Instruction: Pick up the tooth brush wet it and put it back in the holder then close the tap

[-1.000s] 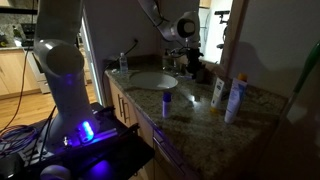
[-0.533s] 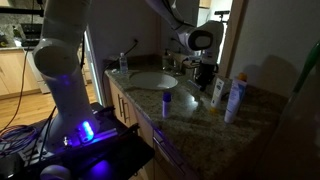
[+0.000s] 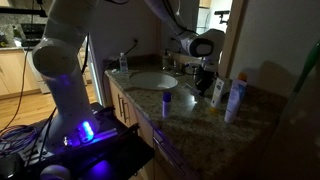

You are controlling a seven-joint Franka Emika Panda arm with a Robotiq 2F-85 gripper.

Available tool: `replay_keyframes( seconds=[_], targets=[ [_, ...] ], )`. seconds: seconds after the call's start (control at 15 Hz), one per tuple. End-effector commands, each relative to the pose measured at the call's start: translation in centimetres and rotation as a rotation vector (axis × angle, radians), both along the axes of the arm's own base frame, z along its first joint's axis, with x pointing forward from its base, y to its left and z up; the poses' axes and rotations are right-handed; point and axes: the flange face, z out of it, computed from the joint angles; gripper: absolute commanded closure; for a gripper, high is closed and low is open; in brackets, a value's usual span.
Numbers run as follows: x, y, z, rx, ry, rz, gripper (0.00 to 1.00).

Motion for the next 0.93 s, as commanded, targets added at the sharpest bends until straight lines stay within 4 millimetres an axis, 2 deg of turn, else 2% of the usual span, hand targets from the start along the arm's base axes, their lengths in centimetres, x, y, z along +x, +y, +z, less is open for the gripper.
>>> replay_keyframes(
  seconds=[0.0, 0.33, 0.6, 0.67, 0.87],
  targets=[
    [0.8, 0.4, -0.7, -0.035, 0.026, 0.040, 0.65],
    [1.7, 2.7, 0.9, -0.059, 0.010, 0.094, 0.31],
    [3.0, 5.3, 1.0, -0.086, 0.019, 0.107, 0.04],
    [3.2, 5.5, 0.9, -0.107, 0.023, 0.101, 0.00],
    [3.7, 7.1, 0.7, -0.058, 0.016, 0.103, 0.00]
  ],
)
